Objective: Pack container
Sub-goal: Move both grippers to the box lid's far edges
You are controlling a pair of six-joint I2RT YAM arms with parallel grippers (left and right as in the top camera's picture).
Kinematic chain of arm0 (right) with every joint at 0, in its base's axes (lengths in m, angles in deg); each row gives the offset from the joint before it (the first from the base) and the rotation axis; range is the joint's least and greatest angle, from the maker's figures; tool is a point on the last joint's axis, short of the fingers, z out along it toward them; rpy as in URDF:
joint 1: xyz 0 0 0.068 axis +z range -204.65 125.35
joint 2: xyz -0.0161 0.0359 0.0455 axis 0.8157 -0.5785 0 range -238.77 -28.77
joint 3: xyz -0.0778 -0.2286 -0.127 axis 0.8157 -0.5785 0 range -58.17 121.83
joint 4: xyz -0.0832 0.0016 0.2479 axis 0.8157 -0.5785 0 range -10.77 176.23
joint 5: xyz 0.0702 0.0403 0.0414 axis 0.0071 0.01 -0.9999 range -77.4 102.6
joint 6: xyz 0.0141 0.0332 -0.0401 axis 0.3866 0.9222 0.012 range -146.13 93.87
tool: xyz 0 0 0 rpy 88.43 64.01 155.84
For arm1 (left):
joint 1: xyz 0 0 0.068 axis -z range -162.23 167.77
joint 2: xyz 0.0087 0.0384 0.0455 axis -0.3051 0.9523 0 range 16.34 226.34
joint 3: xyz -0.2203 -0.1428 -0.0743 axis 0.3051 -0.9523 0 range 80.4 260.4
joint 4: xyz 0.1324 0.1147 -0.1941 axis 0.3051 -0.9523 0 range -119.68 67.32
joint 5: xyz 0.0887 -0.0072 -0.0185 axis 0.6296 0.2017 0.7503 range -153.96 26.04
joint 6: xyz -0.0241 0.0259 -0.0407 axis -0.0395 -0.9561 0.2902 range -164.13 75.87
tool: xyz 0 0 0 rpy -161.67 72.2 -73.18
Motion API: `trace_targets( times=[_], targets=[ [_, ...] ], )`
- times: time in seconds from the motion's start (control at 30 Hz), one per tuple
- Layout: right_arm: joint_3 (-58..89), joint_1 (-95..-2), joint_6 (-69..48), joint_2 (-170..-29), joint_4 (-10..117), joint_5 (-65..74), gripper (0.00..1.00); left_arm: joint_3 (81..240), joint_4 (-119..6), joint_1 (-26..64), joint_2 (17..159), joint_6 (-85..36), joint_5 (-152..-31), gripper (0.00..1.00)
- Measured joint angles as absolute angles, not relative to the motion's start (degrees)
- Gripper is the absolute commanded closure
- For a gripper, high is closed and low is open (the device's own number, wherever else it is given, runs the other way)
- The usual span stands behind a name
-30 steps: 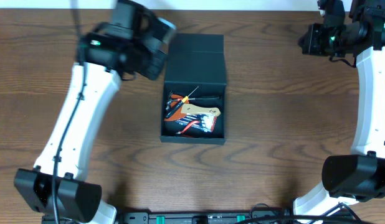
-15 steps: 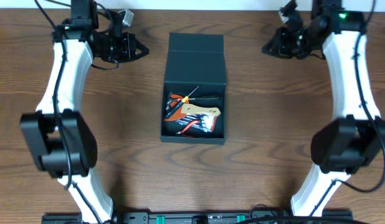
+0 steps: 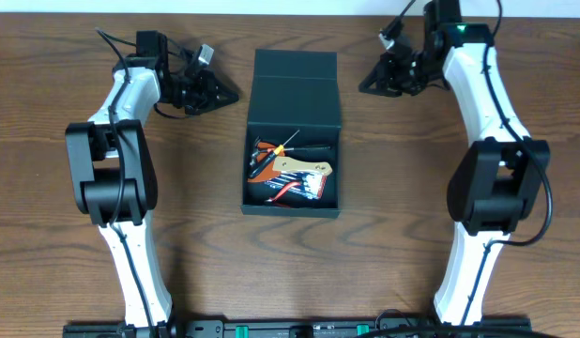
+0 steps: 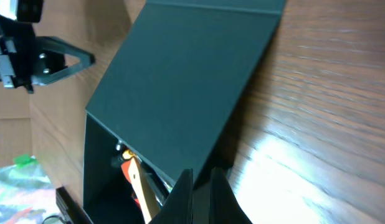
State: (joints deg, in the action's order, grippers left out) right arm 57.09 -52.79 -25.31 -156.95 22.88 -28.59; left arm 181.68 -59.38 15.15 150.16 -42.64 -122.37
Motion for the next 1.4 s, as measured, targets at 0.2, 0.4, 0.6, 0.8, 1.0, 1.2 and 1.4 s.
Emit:
trace_targets(
  times=[0.2, 0.4, 0.6, 0.8, 1.0, 1.2, 1.4],
  targets=[
    [57.1, -52.3, -25.5, -159.2, 24.5, -30.6, 0.99, 181.7, -58.9, 16.5, 150.6, -44.7, -118.8, 0.94],
    [57.1, -52.3, -25.5, -159.5, 25.9, -31.2, 0.99, 181.7, -58.2, 18.3, 150.9, -45.9, -116.4, 0.94],
    [57.1, -52.3, -25.5, -160.0, 26.1, -31.2, 0.99, 181.7, -58.2, 19.0, 152.4, -46.1, -116.0, 0.94],
    [57.1, -52.5, -25.5, -162.5, 26.3, -31.1, 0.99, 181.7, -58.2, 19.0, 152.6, -46.1, -115.8, 0.94],
    [57.1, -53.4, -25.5, -164.9, 26.3, -30.6, 0.99, 181.7, -58.2, 19.1, 152.6, -46.1, -115.8, 0.94],
    [57.1, -54.1, -25.1, -166.4, 26.3, -30.4, 0.99, 181.7, -58.2, 20.1, 152.6, -46.1, -115.8, 0.94],
    [57.0, -53.8, -25.0, -169.1, 26.5, -30.4, 0.99, 181.7, -57.7, 21.0, 152.6, -46.1, -115.3, 0.95]
  ],
)
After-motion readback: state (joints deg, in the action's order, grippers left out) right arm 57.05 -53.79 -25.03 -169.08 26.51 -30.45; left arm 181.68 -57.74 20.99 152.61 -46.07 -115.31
